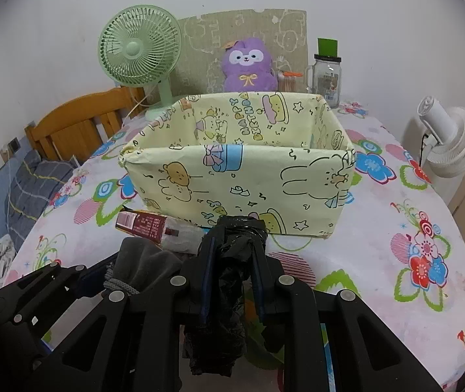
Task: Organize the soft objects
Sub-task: 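Lift the gray glove with the left gripper while the right gripper lifts the black glove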
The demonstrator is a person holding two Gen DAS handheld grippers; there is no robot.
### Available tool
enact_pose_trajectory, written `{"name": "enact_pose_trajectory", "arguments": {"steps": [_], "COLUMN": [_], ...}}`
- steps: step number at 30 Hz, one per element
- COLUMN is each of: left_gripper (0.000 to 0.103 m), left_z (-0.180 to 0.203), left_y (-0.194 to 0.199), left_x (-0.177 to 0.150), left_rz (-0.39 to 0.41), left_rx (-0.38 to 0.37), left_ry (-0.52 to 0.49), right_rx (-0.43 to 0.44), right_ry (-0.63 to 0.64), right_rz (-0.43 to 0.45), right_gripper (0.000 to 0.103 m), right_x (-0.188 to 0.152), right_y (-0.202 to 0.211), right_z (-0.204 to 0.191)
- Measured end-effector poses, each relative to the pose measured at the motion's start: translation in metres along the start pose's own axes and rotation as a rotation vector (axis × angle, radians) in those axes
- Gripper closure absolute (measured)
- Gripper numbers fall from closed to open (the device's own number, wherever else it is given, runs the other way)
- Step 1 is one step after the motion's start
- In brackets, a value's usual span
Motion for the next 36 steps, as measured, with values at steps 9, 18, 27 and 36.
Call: {"name": "enact_pose_trajectory", "arguments": {"steps": [9,18,27,36], "left_gripper": [0.059,0.059,0.06,0.06], "left_z": [0.007,0.016,0.023,0.03], "left_y": [0.012,0.024,0.03,0.036], "left_x": [0.005,0.01,0.01,0.014], "left_rz": [0.027,0.051,0.06,0.075], "left_rx": [-0.001,0.003,0.003,-0.001], "left_ry": [-0.006,-0.025,-0.039,-0.049], "right_rx": [-0.002,-0.004,-0.006,-0.013], "right_ry": [-0.001,-0.004,-0.012,-0.017], "right_rz": [0.021,0.049,0.06,0.078], "right_gripper": [0.08,0.08,0.08,0.08], "right_x": [0.003,0.007,0.004,0.009], "right_y": [0.015,0.03,0.038,0.049], "right_z": [0.002,0.005,0.01,0.015]}}
Point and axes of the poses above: each gripper's, at about its wrist camera, not at the fingertips, and y roughly against the way its jaws point, z to its right, x to its top, the point moved 9 cm from there along -y, roughly the way its jaws point, and after that the axes turned 6 degrees about -y, right-handed, at the moved point
